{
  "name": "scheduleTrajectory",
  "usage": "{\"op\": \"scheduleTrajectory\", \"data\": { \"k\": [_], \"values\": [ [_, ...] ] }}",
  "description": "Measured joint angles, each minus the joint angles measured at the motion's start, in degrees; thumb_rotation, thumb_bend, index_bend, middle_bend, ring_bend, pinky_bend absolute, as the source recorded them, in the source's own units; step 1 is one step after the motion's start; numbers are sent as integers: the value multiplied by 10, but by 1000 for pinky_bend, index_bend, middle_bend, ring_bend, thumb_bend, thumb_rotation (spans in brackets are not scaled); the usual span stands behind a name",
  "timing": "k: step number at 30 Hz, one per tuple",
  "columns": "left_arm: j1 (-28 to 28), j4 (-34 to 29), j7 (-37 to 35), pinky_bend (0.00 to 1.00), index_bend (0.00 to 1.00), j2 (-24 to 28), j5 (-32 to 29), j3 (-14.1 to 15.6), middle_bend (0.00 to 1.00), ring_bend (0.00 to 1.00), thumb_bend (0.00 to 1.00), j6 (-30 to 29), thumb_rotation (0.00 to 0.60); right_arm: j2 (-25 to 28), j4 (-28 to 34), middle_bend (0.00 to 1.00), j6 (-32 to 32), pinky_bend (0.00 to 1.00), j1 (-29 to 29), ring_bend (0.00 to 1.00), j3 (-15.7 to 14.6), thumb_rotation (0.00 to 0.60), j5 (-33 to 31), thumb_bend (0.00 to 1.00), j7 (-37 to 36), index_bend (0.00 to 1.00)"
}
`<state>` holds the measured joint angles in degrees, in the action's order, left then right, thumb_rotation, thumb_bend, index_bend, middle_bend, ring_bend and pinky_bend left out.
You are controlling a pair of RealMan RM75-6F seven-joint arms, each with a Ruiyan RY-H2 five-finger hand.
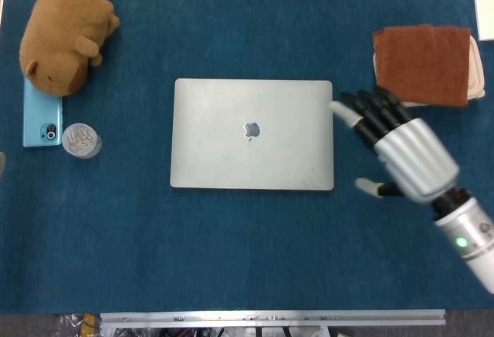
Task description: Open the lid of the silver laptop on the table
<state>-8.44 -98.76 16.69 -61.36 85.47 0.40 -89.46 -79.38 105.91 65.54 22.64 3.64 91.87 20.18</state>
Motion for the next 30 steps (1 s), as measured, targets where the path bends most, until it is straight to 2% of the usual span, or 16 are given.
{"op": "scheduleTrajectory", "data": {
  "k": [13, 30],
  "values": [
    [21, 6, -25, 0, 0, 18, 0, -3, 0, 0, 293, -3, 600, -120, -57, 5, -78, 26, 65, 0, 14, 600, -58, 3, 90, 0],
    [33, 11, -42, 0, 0, 24, 12, -10, 0, 0, 294, -5, 600, -270, -172, 3, -105, 26, 127, 0, 37, 600, -114, 14, 151, 0]
  ]
}}
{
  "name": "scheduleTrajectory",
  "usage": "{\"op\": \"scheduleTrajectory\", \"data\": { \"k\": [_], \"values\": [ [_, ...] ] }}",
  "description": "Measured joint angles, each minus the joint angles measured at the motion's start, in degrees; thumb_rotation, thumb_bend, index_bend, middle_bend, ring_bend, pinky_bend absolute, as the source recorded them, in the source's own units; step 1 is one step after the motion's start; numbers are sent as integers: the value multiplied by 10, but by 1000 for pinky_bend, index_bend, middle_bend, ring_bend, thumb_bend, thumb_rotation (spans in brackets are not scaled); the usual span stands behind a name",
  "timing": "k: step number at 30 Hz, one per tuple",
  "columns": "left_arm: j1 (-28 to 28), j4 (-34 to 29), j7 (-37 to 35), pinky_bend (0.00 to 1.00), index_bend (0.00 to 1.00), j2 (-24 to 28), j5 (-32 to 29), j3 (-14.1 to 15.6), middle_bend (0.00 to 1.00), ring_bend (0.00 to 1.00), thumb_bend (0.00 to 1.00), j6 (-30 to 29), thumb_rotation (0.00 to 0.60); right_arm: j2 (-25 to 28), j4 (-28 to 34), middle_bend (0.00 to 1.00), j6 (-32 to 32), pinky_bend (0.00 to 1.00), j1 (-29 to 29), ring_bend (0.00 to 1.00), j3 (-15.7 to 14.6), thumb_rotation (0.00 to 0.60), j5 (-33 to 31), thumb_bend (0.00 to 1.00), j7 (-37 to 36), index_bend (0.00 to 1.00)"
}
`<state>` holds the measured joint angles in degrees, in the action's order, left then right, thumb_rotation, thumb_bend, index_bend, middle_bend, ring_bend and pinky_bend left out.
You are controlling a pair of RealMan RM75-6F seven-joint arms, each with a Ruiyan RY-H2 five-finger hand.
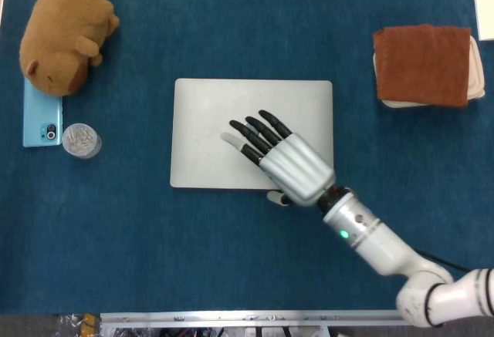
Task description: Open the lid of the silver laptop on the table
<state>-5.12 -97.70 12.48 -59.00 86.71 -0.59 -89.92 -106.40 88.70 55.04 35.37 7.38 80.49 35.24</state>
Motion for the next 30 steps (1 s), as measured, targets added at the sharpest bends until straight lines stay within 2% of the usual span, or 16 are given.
{"op": "scheduleTrajectory", "data": {
  "k": [13, 30],
  "values": [
    [4, 11, -20, 0, 0, 4, 2, -6, 0, 0, 294, 2, 600, -91, -91, 3, -14, 26, 39, 0, 10, 600, -42, 14, 32, 0],
    [5, 31, -44, 0, 0, 0, 4, -15, 0, 0, 293, 7, 600, -138, -159, 1, -10, 26, 58, 0, 16, 600, -71, 19, 39, 0]
  ]
}}
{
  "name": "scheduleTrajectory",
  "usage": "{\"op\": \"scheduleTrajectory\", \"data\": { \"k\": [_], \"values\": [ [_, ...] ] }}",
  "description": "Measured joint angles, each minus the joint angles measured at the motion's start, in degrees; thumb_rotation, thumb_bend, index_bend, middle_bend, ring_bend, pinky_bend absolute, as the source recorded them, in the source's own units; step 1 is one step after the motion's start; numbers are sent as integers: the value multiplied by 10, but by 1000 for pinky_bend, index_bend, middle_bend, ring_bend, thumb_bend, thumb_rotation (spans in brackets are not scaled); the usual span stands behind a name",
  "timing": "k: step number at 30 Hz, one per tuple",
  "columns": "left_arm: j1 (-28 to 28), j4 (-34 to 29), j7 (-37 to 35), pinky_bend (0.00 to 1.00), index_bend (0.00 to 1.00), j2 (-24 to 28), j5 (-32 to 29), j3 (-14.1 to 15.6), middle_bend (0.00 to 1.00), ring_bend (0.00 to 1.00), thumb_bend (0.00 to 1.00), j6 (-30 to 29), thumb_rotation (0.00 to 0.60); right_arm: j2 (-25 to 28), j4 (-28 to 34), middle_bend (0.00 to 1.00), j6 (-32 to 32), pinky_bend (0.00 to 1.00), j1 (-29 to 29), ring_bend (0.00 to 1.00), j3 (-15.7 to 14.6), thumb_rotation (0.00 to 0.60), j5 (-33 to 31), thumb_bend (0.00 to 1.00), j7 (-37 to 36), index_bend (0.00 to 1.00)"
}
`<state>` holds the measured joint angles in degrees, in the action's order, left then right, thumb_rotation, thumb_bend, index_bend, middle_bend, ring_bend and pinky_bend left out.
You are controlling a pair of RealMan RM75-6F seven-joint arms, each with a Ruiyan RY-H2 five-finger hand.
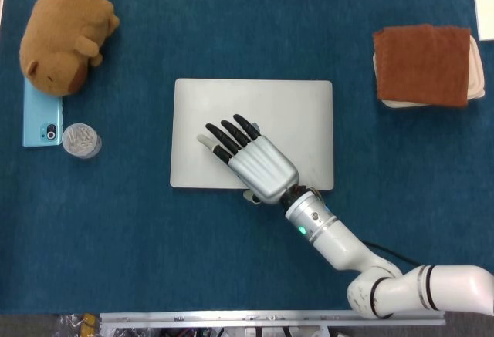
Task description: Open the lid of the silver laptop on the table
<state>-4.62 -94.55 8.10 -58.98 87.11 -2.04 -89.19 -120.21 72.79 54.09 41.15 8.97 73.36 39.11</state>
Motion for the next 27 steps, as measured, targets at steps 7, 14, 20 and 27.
{"op": "scheduleTrajectory", "data": {
  "k": [7, 14, 20, 27],
  "values": [
    [1, 8, -6, 0, 0, -2, 0, -2, 0, 0, 293, -1, 600, -4, -6, 1, 3, 26, 3, 0, -1, 600, -6, 139, 2, 0],
    [2, 17, -12, 0, 0, -5, -4, -3, 0, 0, 293, 5, 600, -1, 1, 1, 7, 26, 4, 0, -2, 600, -12, 197, 11, 0],
    [-1, 27, -18, 0, 0, -10, -9, -4, 0, 0, 294, 17, 600, 2, 5, 1, 11, 26, 6, 0, -1, 600, -19, 244, 22, 0],
    [-10, 44, -24, 0, 0, -19, -18, -1, 0, 0, 294, 45, 600, 4, 7, 1, 16, 26, 9, 0, 0, 600, -23, 256, 35, 0]
  ]
}}
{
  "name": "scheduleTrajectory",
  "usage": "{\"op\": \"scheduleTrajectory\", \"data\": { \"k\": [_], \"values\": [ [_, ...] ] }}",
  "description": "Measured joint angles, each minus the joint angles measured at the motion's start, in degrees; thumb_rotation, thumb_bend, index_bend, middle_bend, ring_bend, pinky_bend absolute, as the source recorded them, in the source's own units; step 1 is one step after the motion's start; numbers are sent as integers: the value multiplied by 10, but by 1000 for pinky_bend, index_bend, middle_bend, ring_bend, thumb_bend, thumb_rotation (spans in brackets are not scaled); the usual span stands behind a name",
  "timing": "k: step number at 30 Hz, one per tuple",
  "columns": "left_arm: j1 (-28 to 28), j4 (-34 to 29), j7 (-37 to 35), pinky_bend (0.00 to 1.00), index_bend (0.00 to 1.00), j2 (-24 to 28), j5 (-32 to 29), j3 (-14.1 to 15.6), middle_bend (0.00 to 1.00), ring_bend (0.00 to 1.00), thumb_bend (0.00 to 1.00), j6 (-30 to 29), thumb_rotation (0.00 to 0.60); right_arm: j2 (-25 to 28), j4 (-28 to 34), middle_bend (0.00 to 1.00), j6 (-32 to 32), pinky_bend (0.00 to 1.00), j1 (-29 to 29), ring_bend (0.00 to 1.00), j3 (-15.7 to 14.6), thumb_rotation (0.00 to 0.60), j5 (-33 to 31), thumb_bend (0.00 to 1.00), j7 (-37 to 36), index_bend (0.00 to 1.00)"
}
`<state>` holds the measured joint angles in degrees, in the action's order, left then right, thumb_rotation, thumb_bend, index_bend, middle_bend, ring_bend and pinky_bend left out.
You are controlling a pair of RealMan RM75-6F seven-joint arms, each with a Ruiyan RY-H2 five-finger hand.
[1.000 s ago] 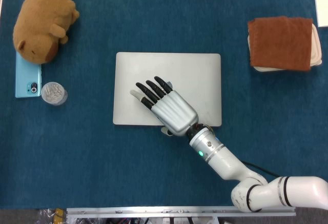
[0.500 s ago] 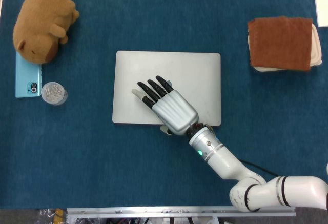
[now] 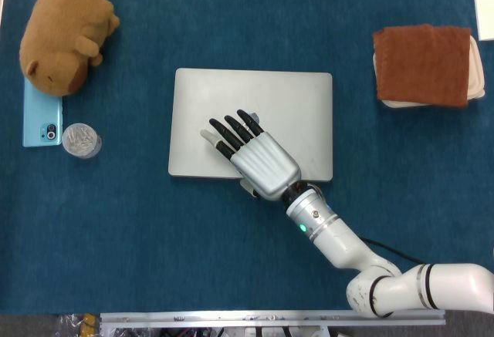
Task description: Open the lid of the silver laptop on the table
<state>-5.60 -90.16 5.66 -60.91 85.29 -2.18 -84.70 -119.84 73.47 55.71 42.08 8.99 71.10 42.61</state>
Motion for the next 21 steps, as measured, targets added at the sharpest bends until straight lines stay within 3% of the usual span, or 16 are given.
{"op": "scheduleTrajectory", "data": {
  "k": [13, 21],
  "values": [
    [-10, 12, -18, 0, 1, -3, 6, 18, 41, 27, 293, 39, 600, 9, 9, 1, 11, 26, 21, 0, 14, 600, 2, 258, 45, 0],
    [-24, 7, -42, 0, 167, 15, 22, 39, 187, 120, 294, 87, 600, 14, 19, 1, 15, 26, 35, 0, 27, 600, -2, 259, 63, 0]
  ]
}}
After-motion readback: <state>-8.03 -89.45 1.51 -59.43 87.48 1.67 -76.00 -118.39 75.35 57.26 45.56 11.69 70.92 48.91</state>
